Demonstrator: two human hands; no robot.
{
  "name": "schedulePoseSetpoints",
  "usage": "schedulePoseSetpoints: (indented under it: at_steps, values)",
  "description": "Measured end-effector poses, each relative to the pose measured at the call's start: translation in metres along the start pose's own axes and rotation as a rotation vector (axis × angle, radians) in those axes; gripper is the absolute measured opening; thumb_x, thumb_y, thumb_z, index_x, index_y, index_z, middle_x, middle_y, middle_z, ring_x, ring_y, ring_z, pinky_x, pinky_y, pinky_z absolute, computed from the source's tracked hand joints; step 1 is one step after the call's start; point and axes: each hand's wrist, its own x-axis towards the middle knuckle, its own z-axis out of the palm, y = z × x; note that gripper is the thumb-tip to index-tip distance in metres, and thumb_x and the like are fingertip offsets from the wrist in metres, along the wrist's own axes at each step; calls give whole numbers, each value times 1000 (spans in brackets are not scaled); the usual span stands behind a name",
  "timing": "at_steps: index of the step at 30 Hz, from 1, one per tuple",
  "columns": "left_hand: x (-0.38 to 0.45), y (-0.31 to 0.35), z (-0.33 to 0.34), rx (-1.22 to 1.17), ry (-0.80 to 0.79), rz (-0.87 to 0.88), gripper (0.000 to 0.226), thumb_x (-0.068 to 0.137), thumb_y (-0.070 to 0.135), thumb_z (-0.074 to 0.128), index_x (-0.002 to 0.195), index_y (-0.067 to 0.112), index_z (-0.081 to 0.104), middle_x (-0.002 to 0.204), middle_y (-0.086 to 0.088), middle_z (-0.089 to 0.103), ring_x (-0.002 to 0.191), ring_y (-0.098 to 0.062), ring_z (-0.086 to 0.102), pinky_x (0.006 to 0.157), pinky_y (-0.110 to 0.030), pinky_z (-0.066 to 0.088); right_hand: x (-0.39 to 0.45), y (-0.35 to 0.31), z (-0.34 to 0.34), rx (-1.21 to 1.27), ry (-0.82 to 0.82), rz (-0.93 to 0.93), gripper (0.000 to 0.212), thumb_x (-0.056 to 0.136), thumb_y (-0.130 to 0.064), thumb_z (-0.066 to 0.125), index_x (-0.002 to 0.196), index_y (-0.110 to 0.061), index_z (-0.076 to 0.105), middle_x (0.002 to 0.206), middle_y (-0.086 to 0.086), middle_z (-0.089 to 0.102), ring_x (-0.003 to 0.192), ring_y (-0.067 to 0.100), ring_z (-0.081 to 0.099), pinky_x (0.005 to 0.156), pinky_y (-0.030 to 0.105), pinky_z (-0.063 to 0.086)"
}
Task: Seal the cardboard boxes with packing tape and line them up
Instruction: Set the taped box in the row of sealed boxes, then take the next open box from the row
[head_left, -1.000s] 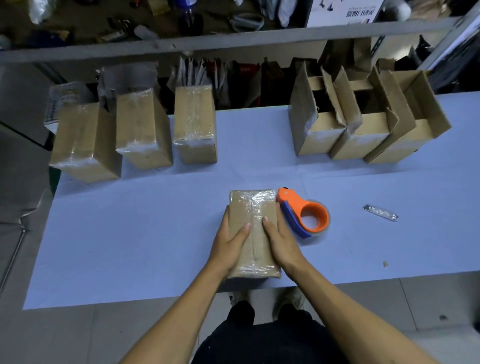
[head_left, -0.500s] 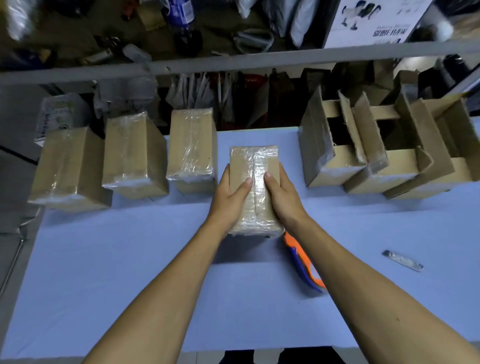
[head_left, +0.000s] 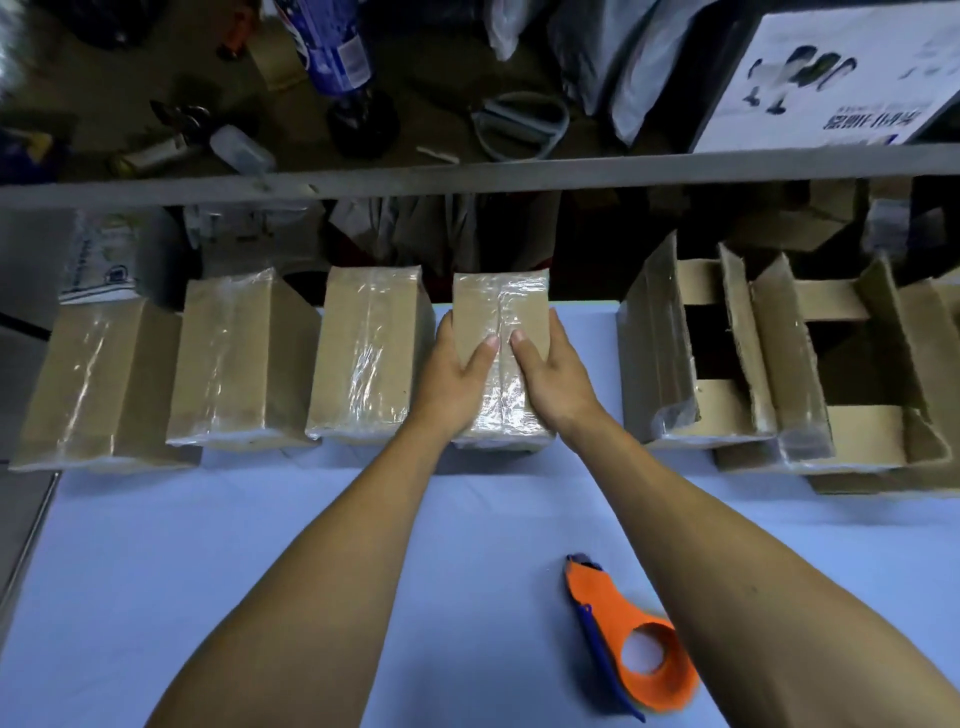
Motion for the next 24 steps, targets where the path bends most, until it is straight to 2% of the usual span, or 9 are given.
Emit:
schedulePoseSetpoints:
  at_steps: [3,5,7,9,11,13,18,21,24]
  values:
    - [4,2,0,21,24,4,40,93,37,62,130,24,53,115,12,66,107,-3,62,95,-28,49,2,-5,-1,-28,12,-14,52,99,-48,48,146,-27,38,125,-11,63,109,9,60,89,23,45]
    - [1,6,0,71,33,14,51,90,45,61,136,25,49,124,7,64,114,-9,60,101,-36,48,-3,-11,-5,-144,17,-24,45,100,-47,47,138,-23,45,122,-7,64,106,12,58,82,24,42]
    - [-2,16,-3,250,37,41,69,91,46,59,150,18,34,150,-5,44,137,-20,43,113,-39,36,-9,-21,-12,-327,64,-79,46,100,-43,48,135,-14,48,128,6,61,117,24,56,86,30,41]
    - [-6,32,-9,496,23,142,72,95,37,56,154,10,24,162,-12,19,149,-28,18,121,-40,21,-22,-33,-24,-528,105,-168,58,100,-36,49,147,-5,38,145,15,48,134,31,44,102,36,38]
    - [-12,51,-16,733,-45,297,65,98,36,51,153,11,28,163,-12,15,151,-31,9,121,-46,15,-40,-46,-40,-694,114,-267,62,100,-32,50,153,-7,30,155,15,34,142,30,33,109,39,35]
    - [-25,69,-19,914,-136,415,60,99,40,46,152,15,31,163,-9,18,152,-29,6,121,-50,12,-64,-53,-59,-827,144,-357,58,99,-28,51,152,-12,35,157,14,32,143,30,32,105,42,40]
    - [-61,99,1,1217,-232,618,59,100,47,40,152,21,29,162,-9,19,151,-30,8,118,-51,13,-110,-41,-110,-1092,265,-565,48,82,-12,68,128,-2,62,127,22,60,116,40,57,84,43,54]
    - [-81,106,26,1225,-281,642,59,101,49,38,152,22,29,164,-8,12,151,-30,6,118,-52,14,-133,-25,-145,-1169,306,-509,45,76,-11,69,120,-2,65,112,20,63,102,40,61,73,40,54]
    - [-101,110,55,1206,-297,662,61,102,51,34,154,21,24,164,-9,12,151,-30,6,118,-52,16,-150,-5,-175,-1191,320,-456,41,79,-12,65,119,-2,62,109,17,61,102,40,57,74,42,52]
